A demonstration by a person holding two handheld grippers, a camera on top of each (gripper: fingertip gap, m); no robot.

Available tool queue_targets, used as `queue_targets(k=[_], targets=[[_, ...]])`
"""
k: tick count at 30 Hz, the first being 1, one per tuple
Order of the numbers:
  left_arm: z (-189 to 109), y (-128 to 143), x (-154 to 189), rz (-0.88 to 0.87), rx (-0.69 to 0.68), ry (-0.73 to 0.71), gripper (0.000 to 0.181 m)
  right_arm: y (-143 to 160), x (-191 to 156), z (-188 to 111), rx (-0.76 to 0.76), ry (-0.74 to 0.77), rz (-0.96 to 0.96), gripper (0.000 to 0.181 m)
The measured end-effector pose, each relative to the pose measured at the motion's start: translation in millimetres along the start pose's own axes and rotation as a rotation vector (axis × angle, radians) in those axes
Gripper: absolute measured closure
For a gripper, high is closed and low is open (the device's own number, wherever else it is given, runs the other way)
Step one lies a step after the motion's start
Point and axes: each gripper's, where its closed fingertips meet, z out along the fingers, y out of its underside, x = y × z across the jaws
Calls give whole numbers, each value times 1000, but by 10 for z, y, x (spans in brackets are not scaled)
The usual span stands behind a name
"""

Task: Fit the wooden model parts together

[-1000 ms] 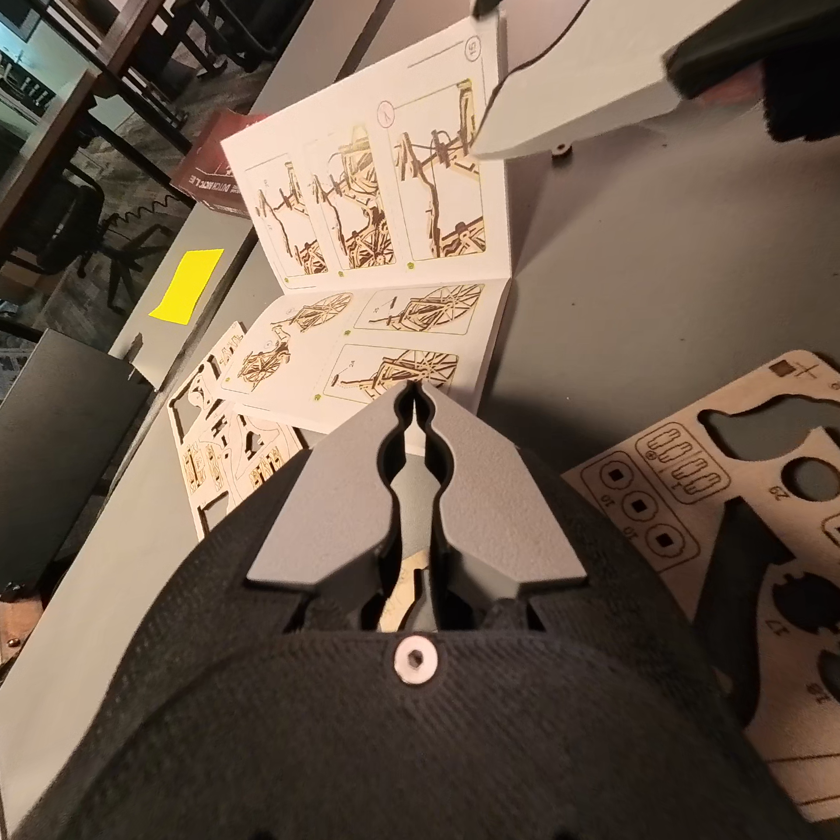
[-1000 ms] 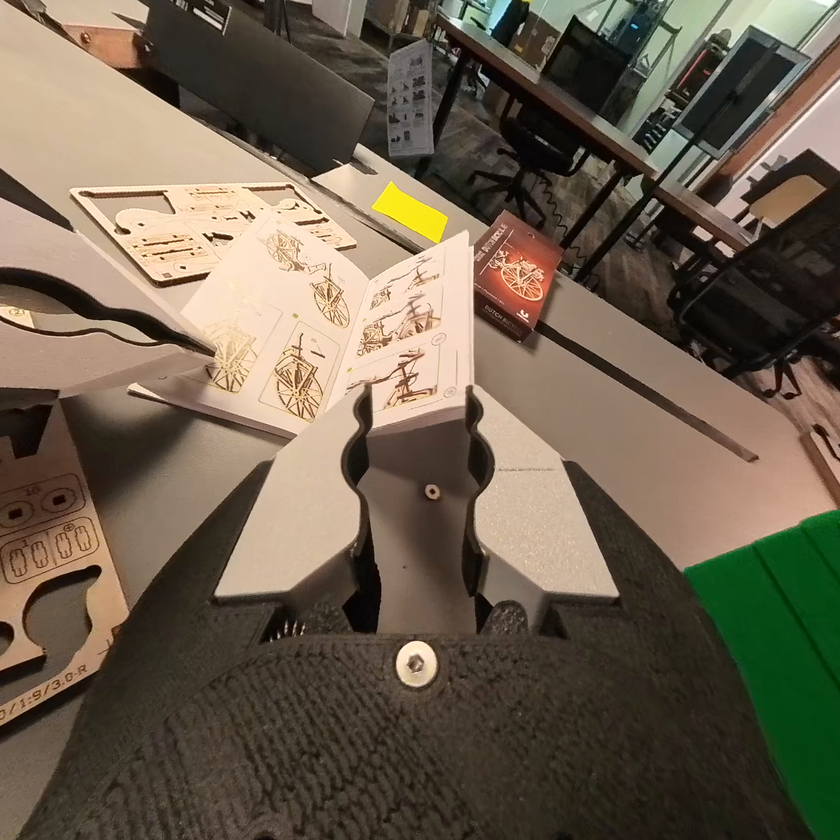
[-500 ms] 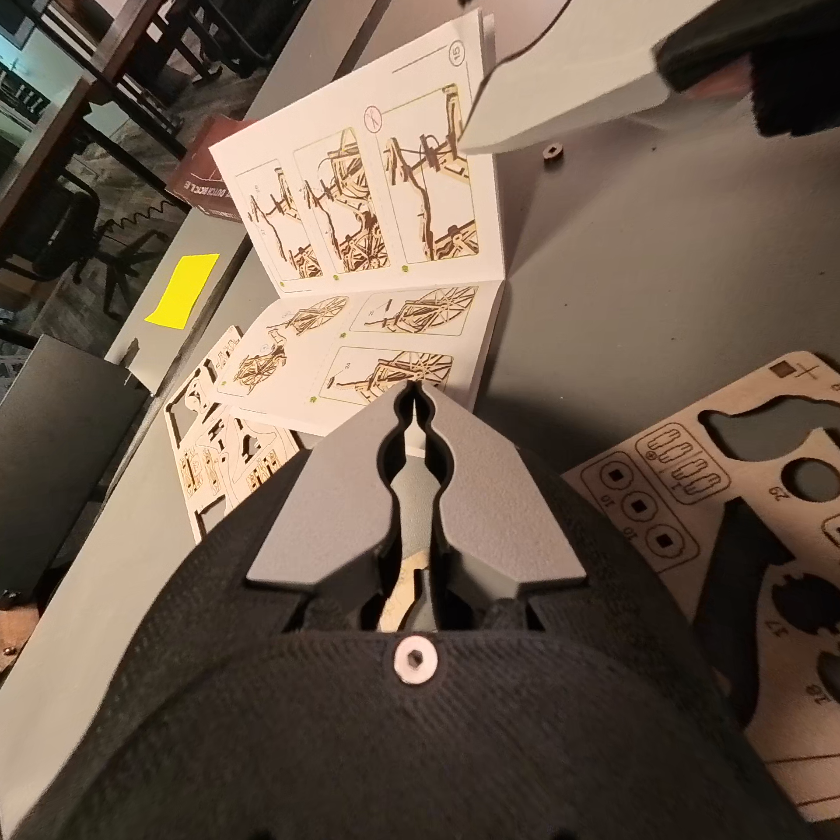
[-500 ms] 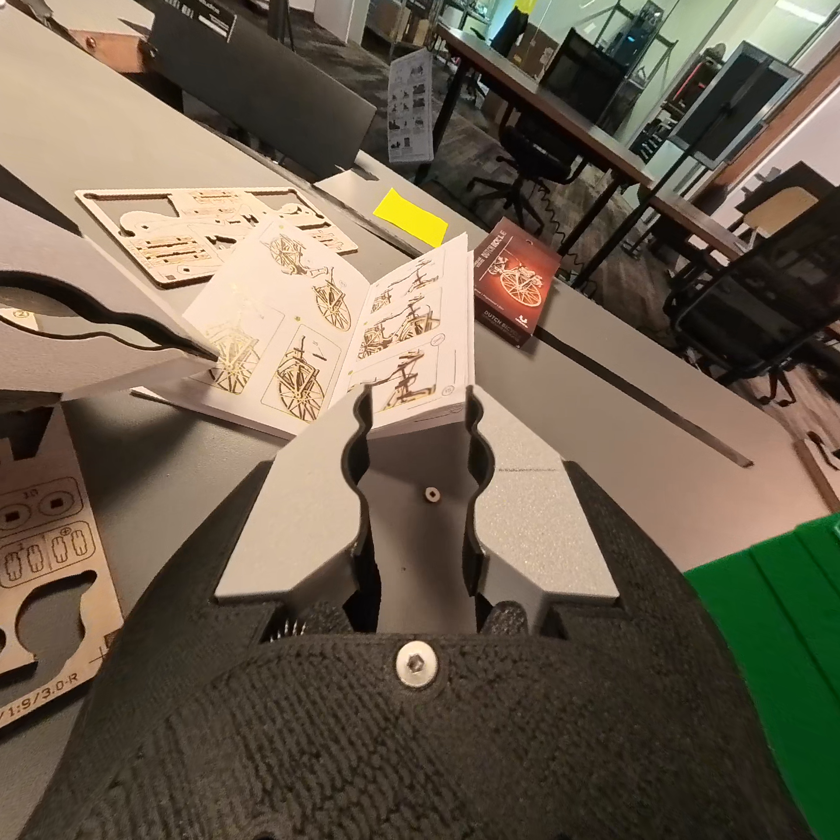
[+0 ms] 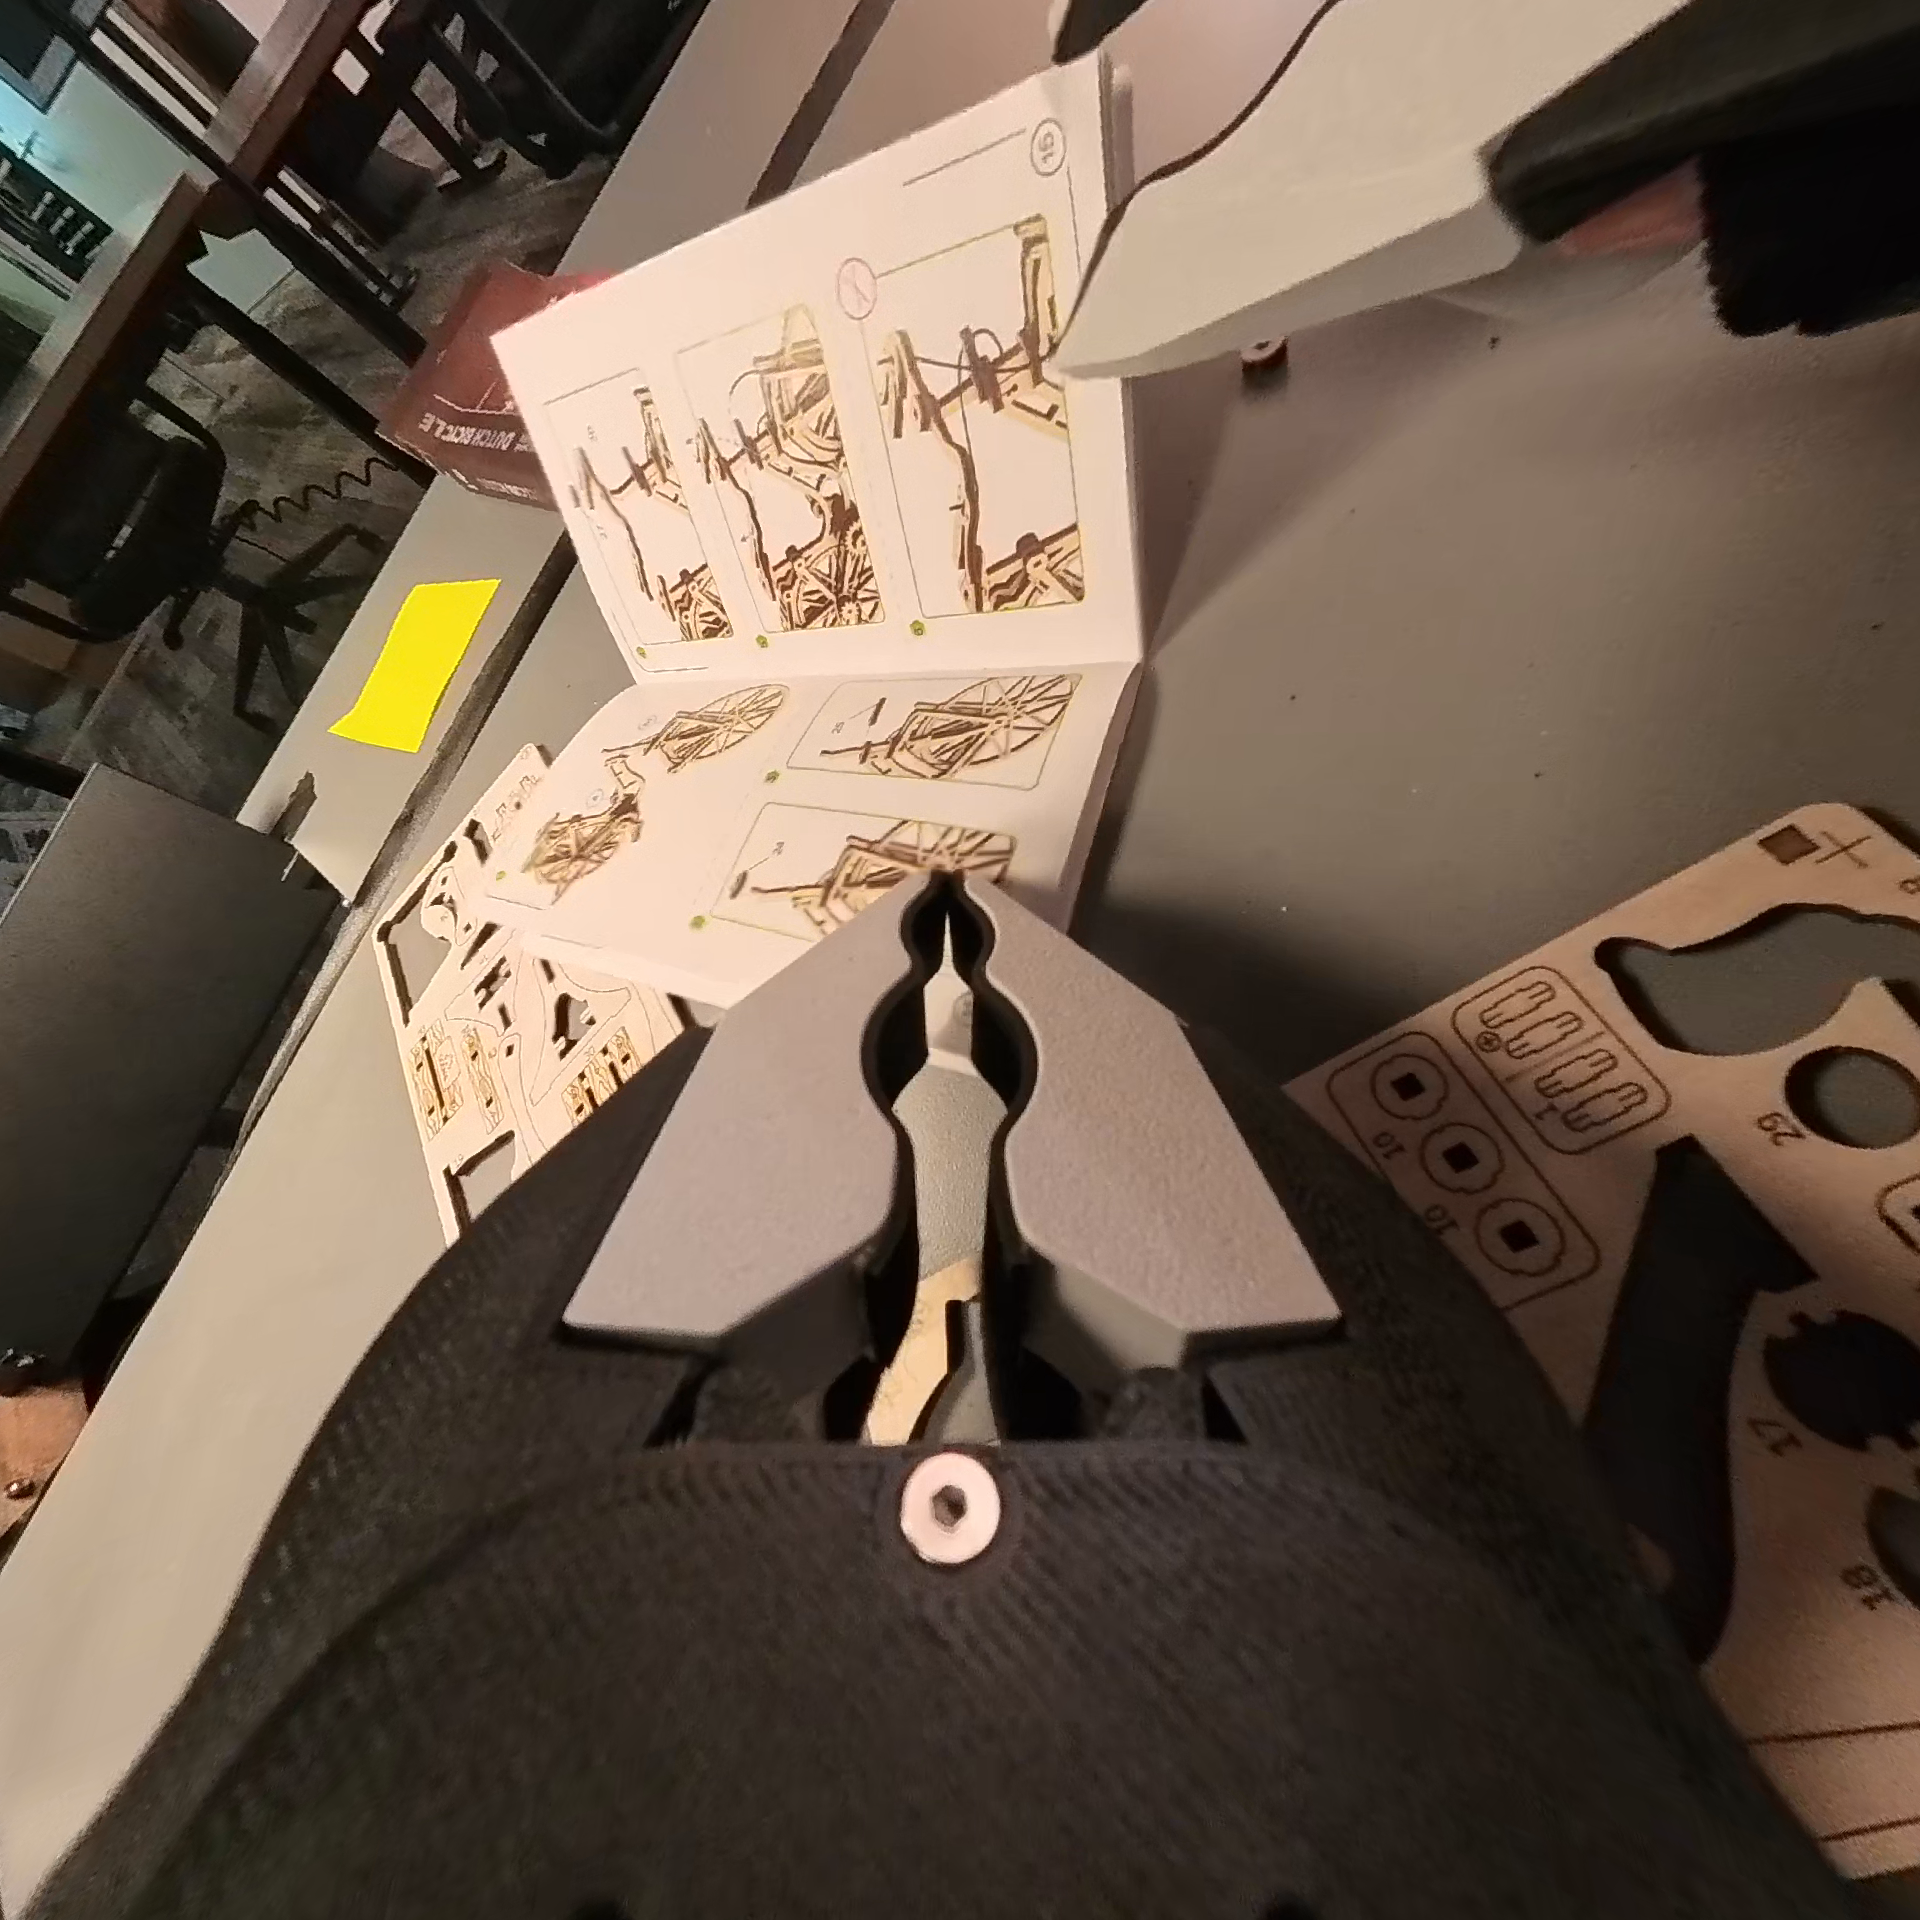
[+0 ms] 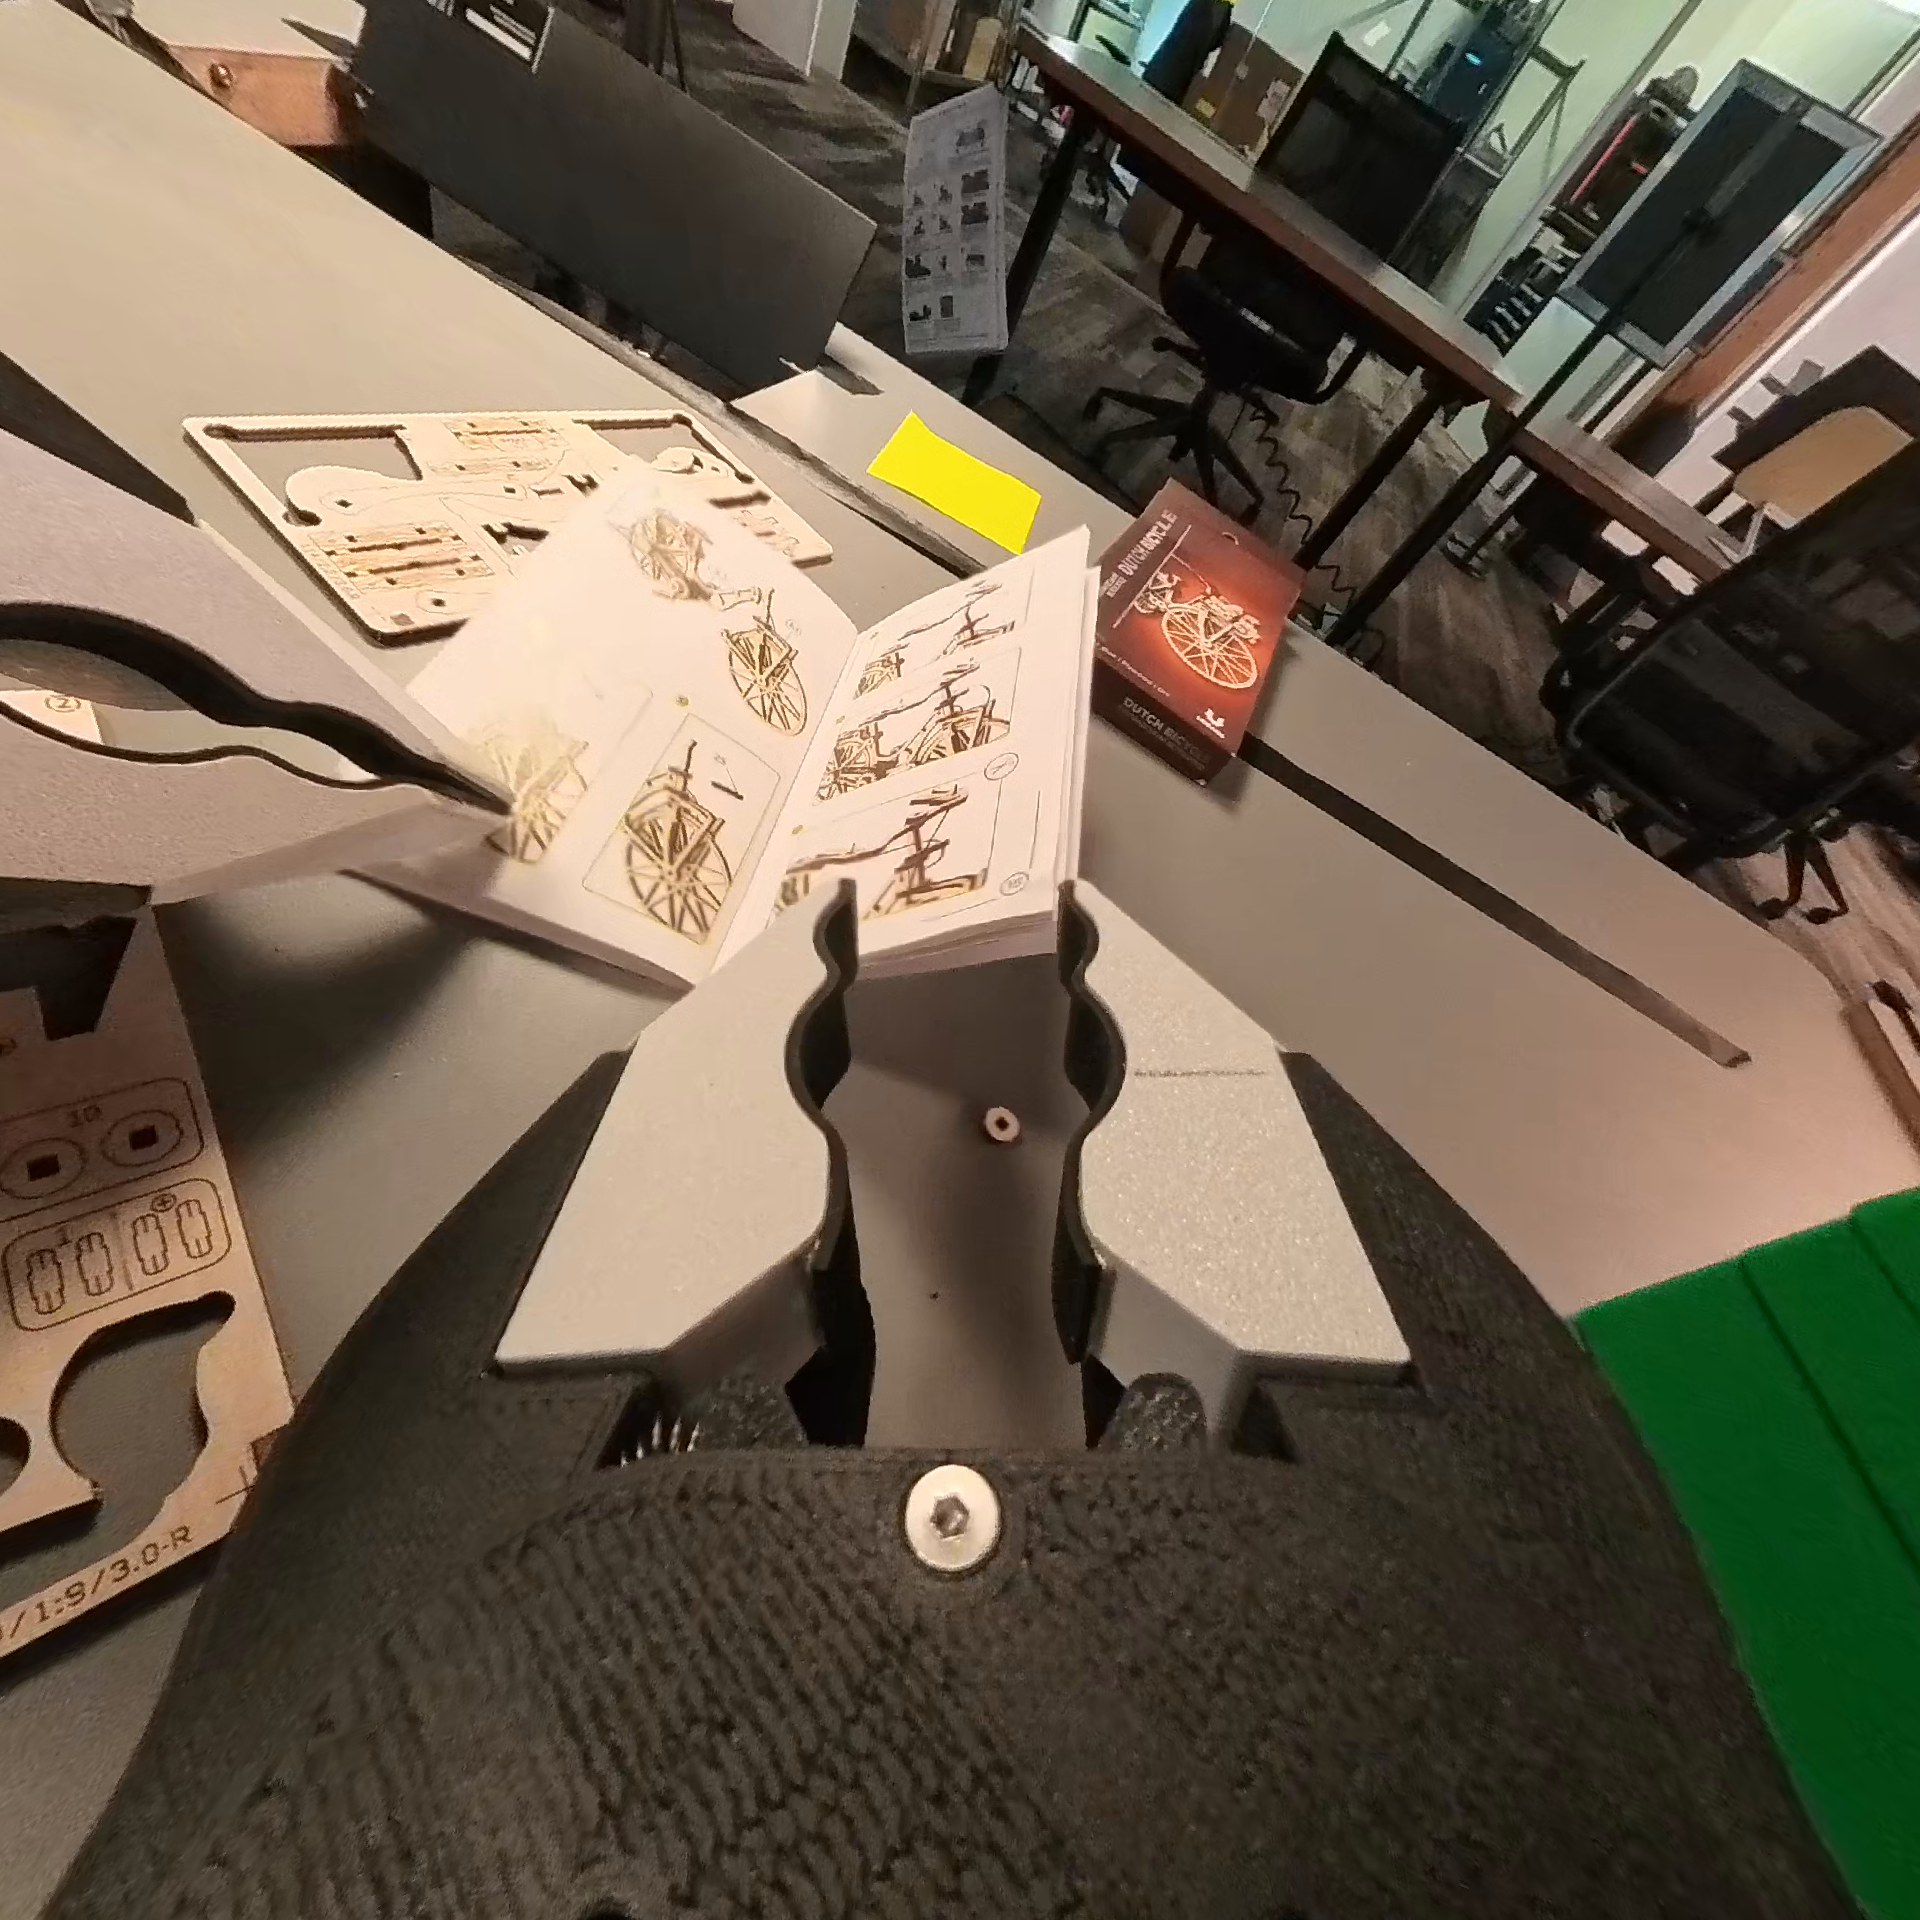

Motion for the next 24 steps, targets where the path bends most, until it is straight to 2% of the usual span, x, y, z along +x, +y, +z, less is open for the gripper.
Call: queue_targets(k=[24], targets=[[9, 2, 13, -23, -3, 18, 181, -123, -192, -1, 52, -39, -72, 150]])
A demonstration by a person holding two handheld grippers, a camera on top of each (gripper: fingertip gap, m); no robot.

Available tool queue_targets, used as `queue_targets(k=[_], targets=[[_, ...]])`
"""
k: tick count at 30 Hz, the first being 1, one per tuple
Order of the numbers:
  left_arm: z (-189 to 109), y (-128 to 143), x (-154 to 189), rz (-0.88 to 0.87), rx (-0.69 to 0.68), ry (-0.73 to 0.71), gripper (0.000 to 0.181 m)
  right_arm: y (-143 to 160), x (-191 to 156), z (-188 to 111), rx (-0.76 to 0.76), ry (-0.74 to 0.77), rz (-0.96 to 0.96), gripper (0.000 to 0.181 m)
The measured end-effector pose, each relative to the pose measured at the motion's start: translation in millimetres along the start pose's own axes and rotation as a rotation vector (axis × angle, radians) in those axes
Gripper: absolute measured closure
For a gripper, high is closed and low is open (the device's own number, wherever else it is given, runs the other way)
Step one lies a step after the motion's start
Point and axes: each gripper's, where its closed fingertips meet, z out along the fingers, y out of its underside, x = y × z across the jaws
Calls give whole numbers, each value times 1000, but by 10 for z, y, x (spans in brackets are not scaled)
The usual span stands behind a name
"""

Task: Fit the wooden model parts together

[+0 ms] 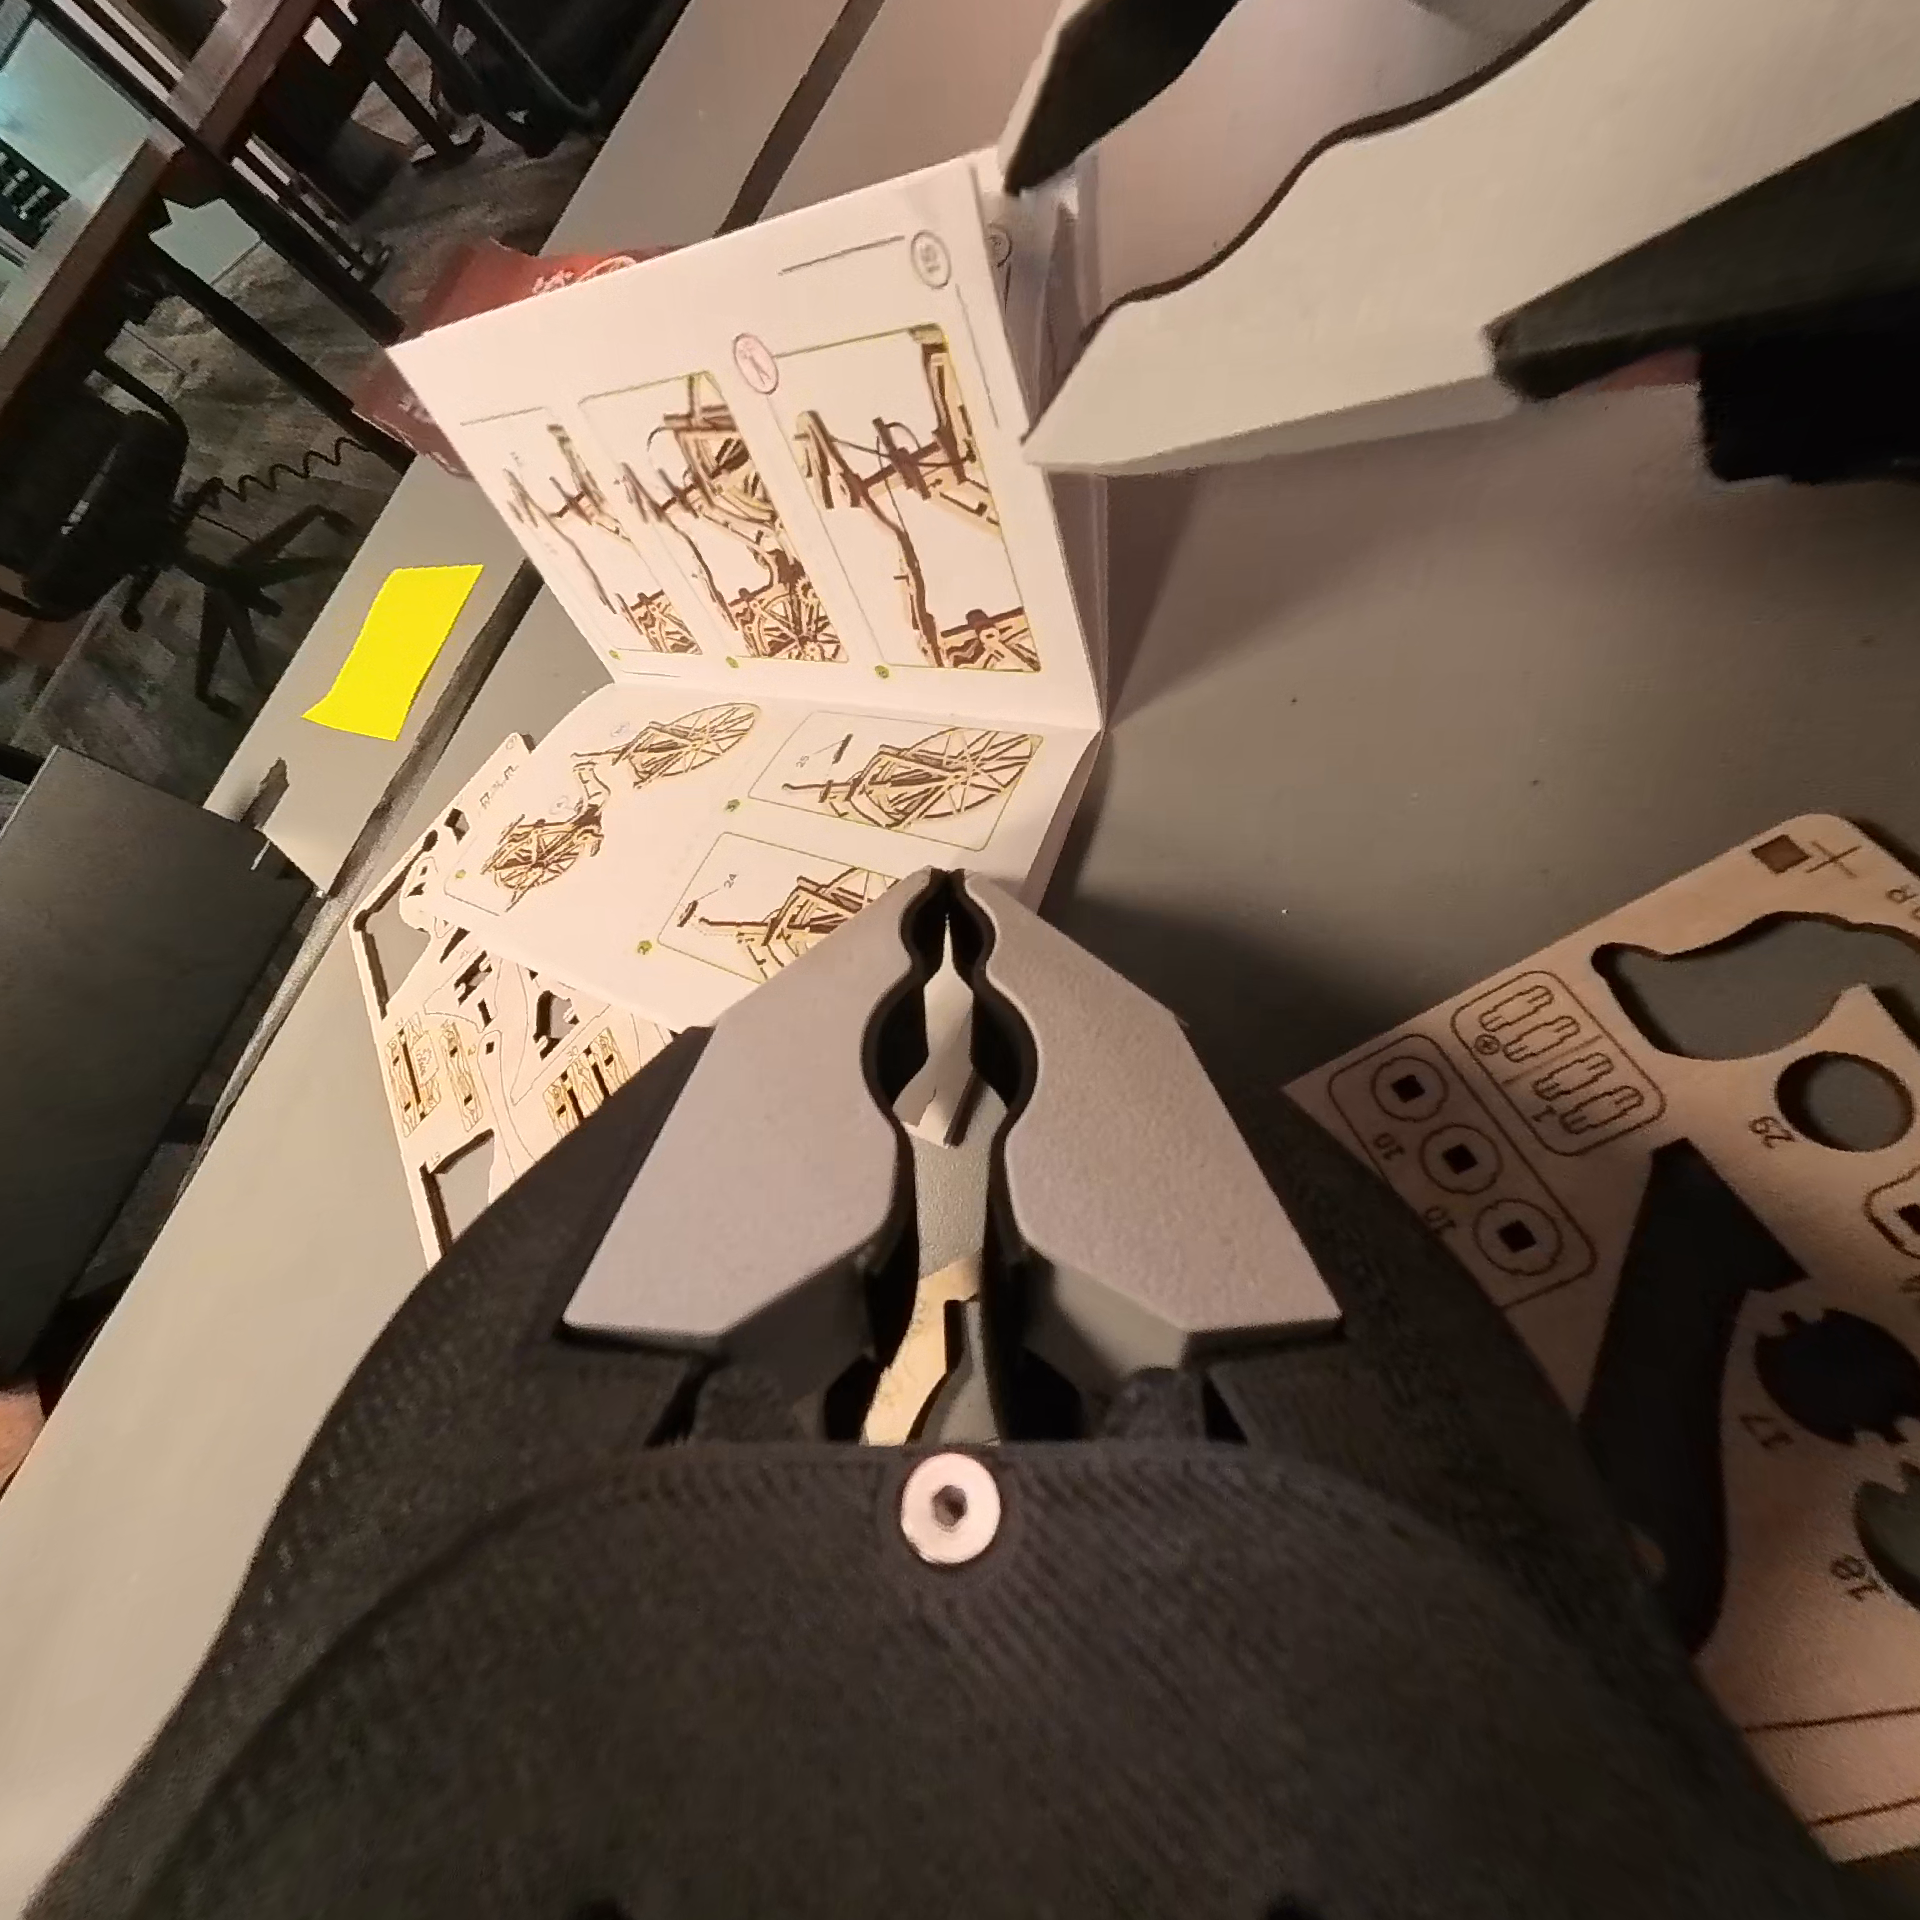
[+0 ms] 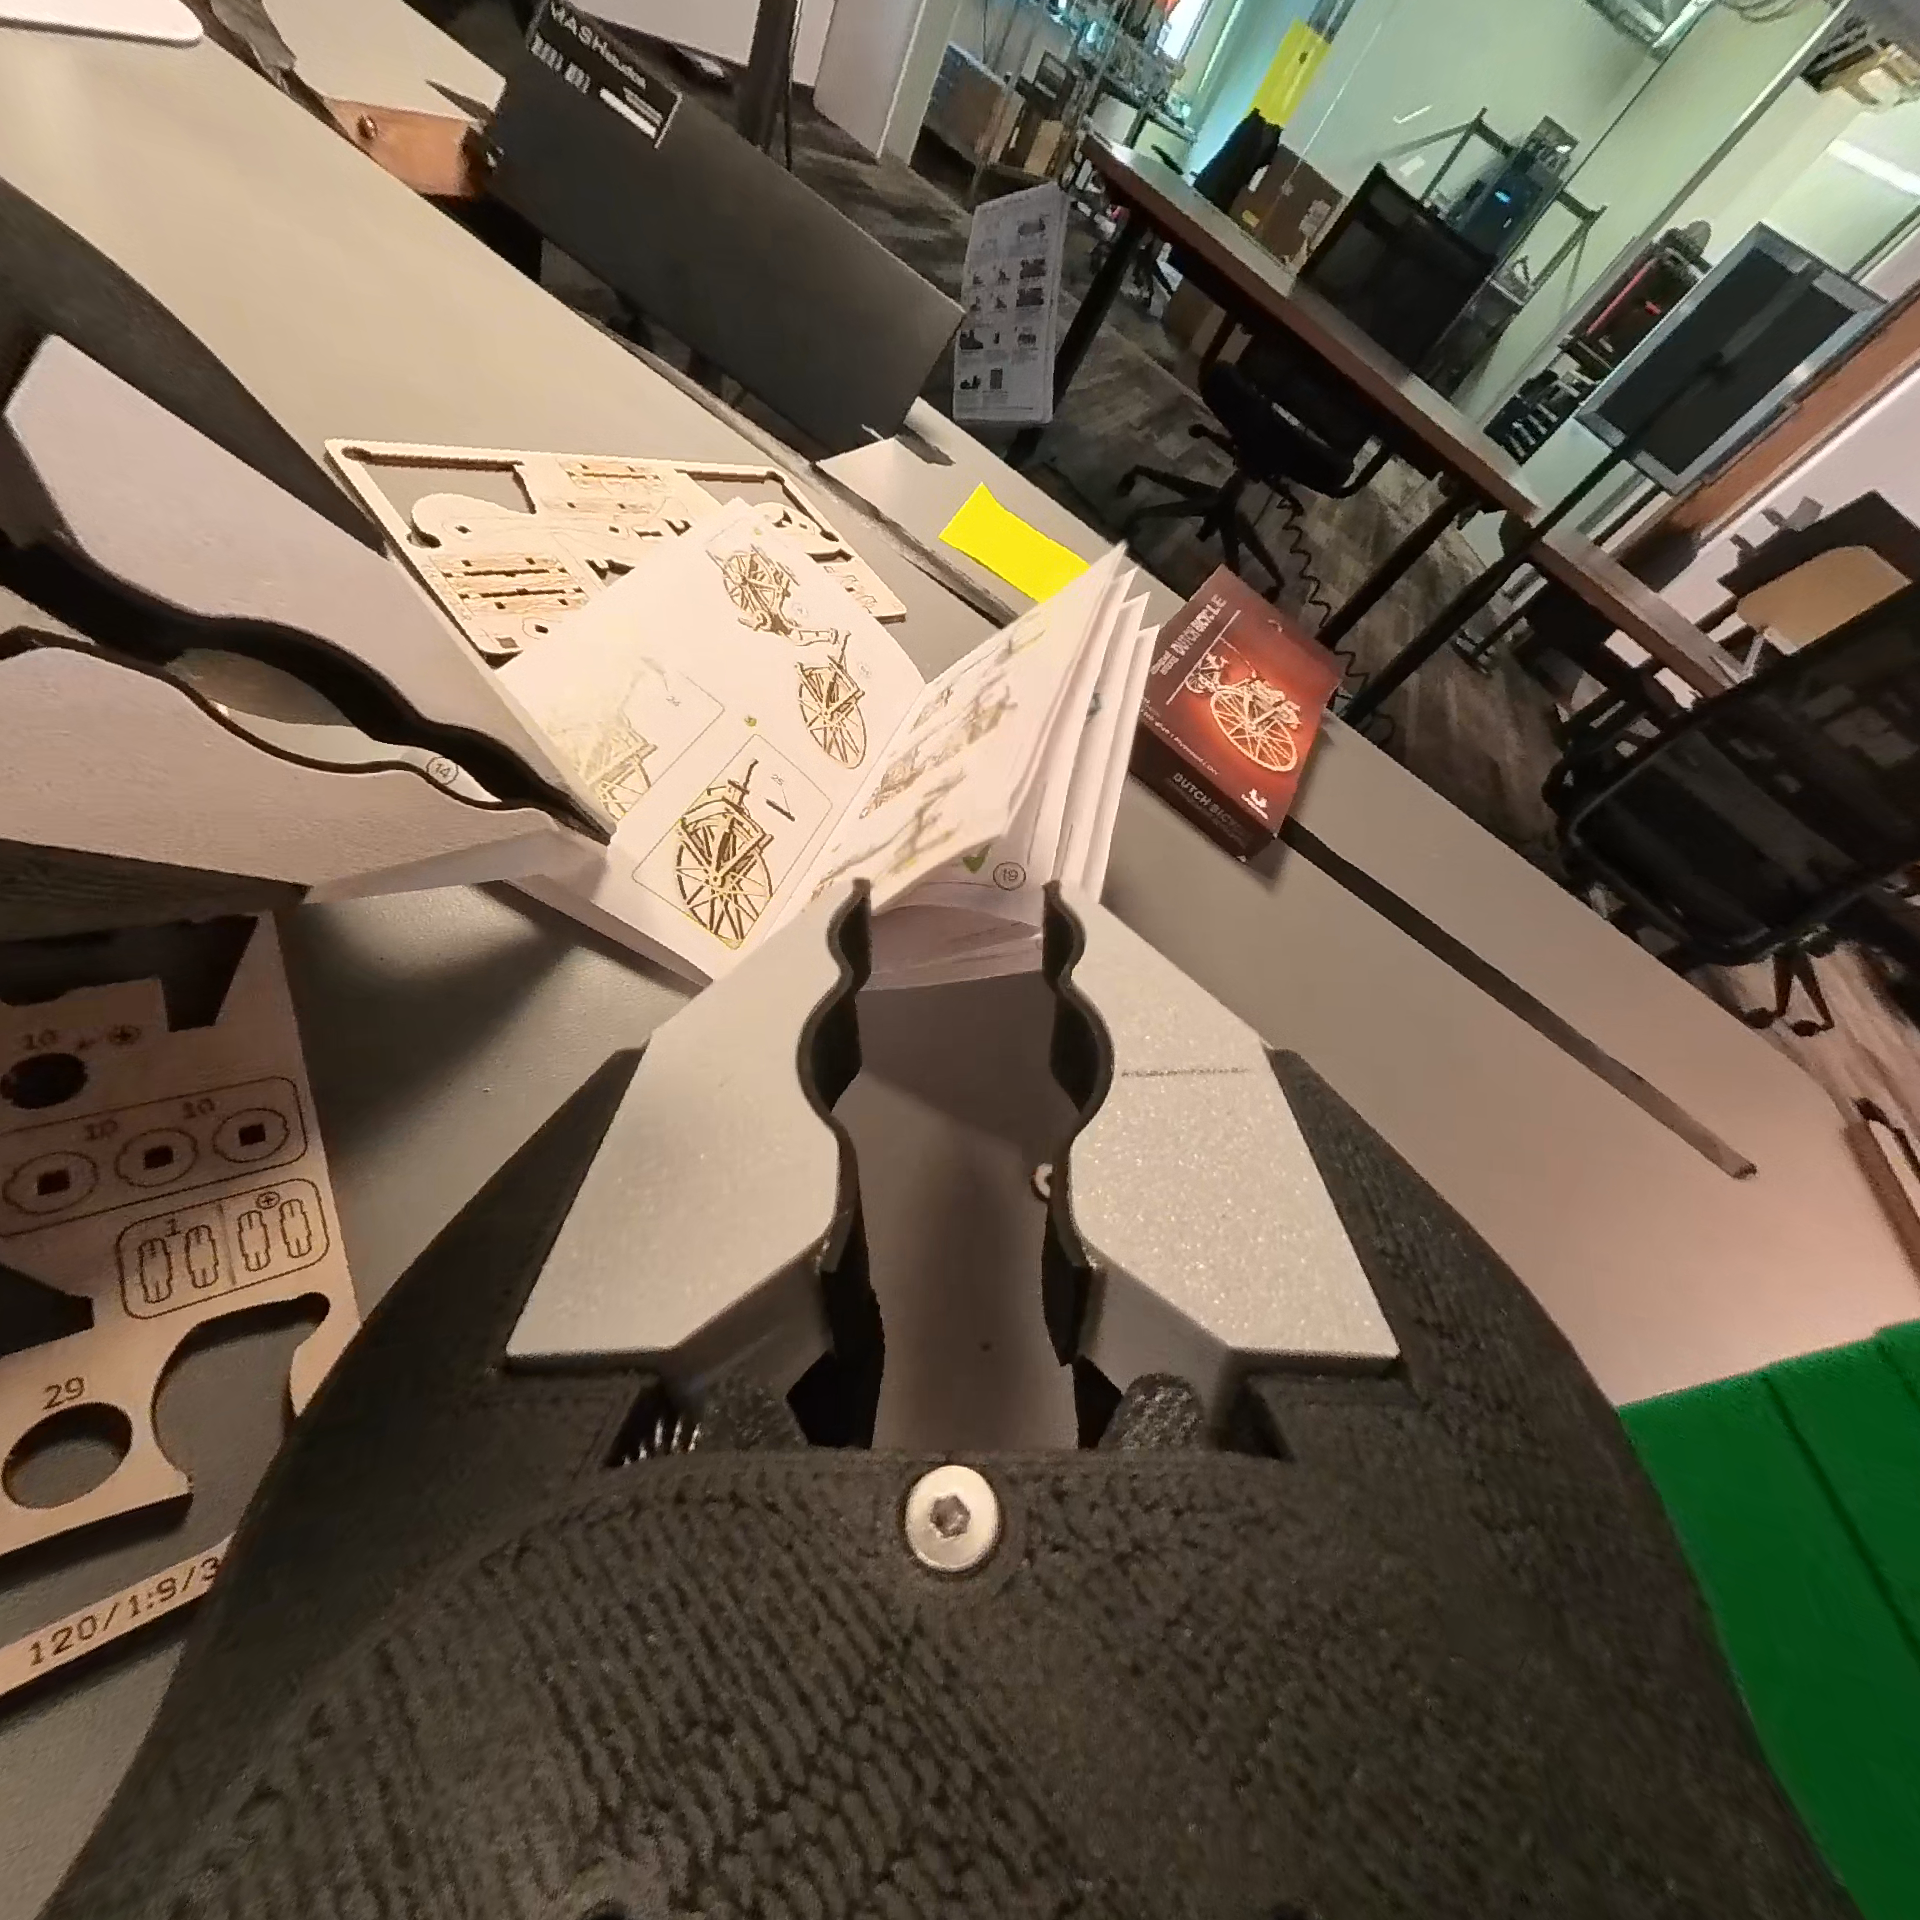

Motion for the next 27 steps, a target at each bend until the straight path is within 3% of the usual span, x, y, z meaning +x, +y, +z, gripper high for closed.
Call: queue_targets(k=[9, 17, 27], targets=[[-2, -1, 9, 0, 0, 0, 181, -137, 97, -84, 71, 73, -29, 143], [-5, -1, 15, 2, 0, -1, 181, 29, 29, 3, -19, 20, 0, 141], [-7, 1, 21, 1, 0, 0, 181, 23, 8, 4, -19, 16, -14, 142]])
